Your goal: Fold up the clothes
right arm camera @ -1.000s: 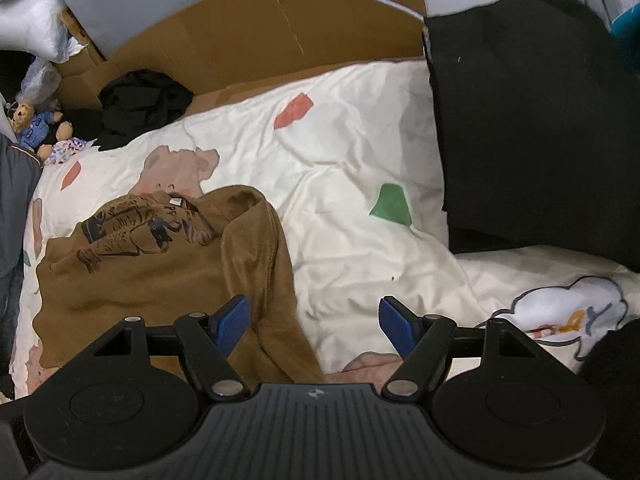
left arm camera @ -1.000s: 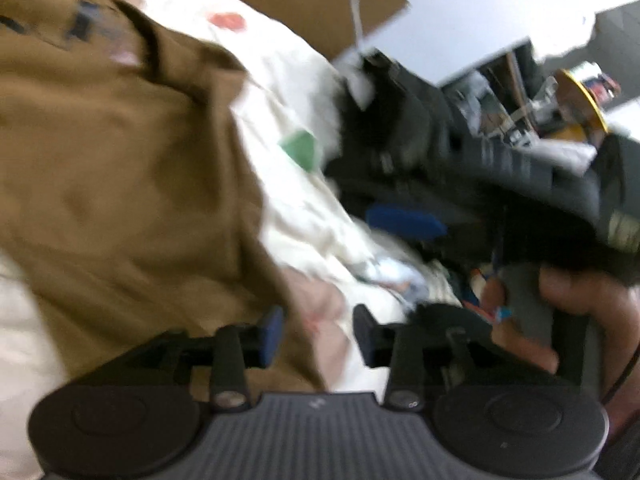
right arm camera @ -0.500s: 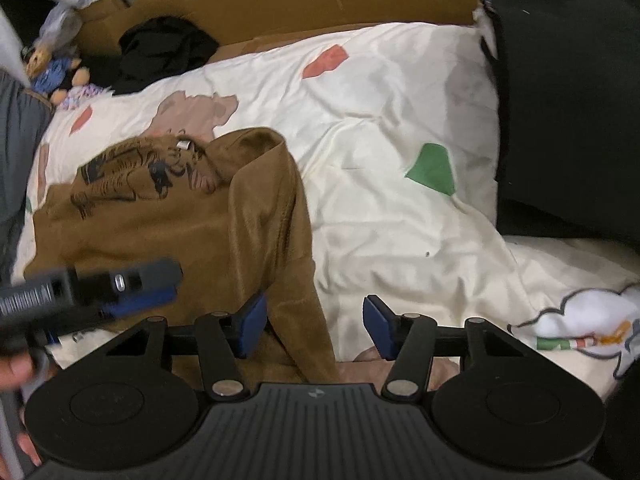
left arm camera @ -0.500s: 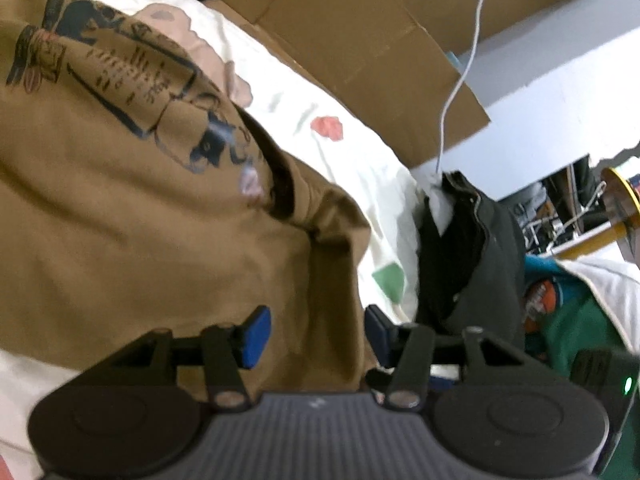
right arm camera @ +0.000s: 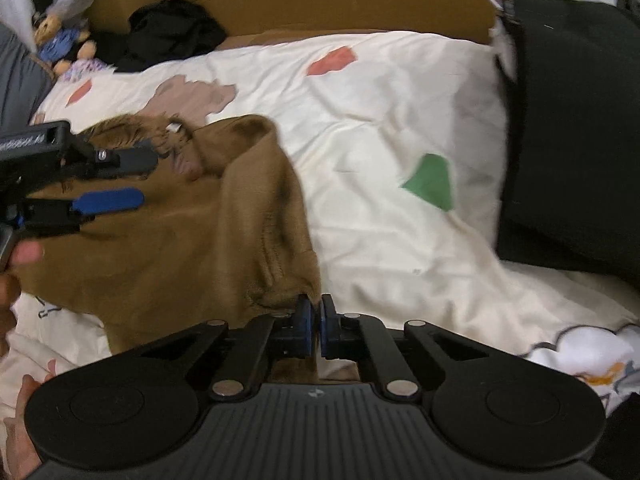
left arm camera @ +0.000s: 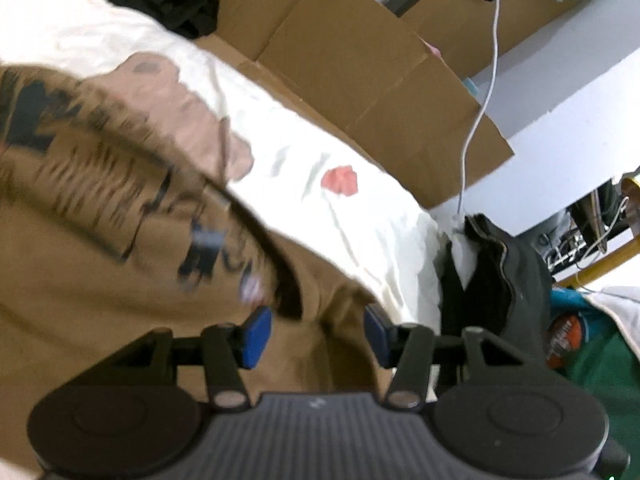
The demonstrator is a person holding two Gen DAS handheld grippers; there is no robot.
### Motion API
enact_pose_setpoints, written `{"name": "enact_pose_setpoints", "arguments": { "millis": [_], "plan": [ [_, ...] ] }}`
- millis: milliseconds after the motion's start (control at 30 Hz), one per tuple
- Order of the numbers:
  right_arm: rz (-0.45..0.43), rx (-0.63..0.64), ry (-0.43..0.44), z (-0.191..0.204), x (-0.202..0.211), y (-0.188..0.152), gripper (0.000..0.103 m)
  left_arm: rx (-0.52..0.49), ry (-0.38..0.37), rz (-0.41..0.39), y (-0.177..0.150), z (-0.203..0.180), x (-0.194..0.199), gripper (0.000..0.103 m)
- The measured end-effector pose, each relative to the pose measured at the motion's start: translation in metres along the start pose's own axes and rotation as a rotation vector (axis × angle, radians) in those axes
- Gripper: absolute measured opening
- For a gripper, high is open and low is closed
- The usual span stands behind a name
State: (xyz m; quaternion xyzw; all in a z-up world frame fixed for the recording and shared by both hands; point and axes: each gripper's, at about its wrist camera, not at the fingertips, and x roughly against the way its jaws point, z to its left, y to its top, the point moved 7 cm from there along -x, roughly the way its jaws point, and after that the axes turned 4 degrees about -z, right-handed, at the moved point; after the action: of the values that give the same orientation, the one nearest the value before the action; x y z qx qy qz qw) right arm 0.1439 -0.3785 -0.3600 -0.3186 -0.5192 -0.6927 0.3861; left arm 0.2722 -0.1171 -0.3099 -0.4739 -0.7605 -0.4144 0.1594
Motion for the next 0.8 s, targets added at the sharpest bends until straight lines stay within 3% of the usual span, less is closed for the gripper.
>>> {"name": "enact_pose_setpoints", "arguments": {
  "millis": [200, 267, 433, 800],
  "plan": [
    [-0.016, -0.083, -0.033, -0.039, 0.012, -0.004, 0.0, -0.122, 0.016, 0.064, 0.04, -0.007, -0.014, 0.054],
    [-0.011, -0.091, -0.084, -0.056, 0.015, -0.006, 0.0, -0.245, 0.03, 0.097, 0.062, -0.017, -0.009, 0.054],
    [-0.001, -0.116, -0.041, -0.073, 0.028, -0.004, 0.0, -0.41, 0.033, 0.161, 0.106, -0.037, 0.012, 0.055],
    [-0.043, -0.031, 0.001, -0.049, 0.06, 0.044, 0.003, -0.503, 0.096, 0.186, 0.159, -0.032, 0.044, 0.061]
  ]
}}
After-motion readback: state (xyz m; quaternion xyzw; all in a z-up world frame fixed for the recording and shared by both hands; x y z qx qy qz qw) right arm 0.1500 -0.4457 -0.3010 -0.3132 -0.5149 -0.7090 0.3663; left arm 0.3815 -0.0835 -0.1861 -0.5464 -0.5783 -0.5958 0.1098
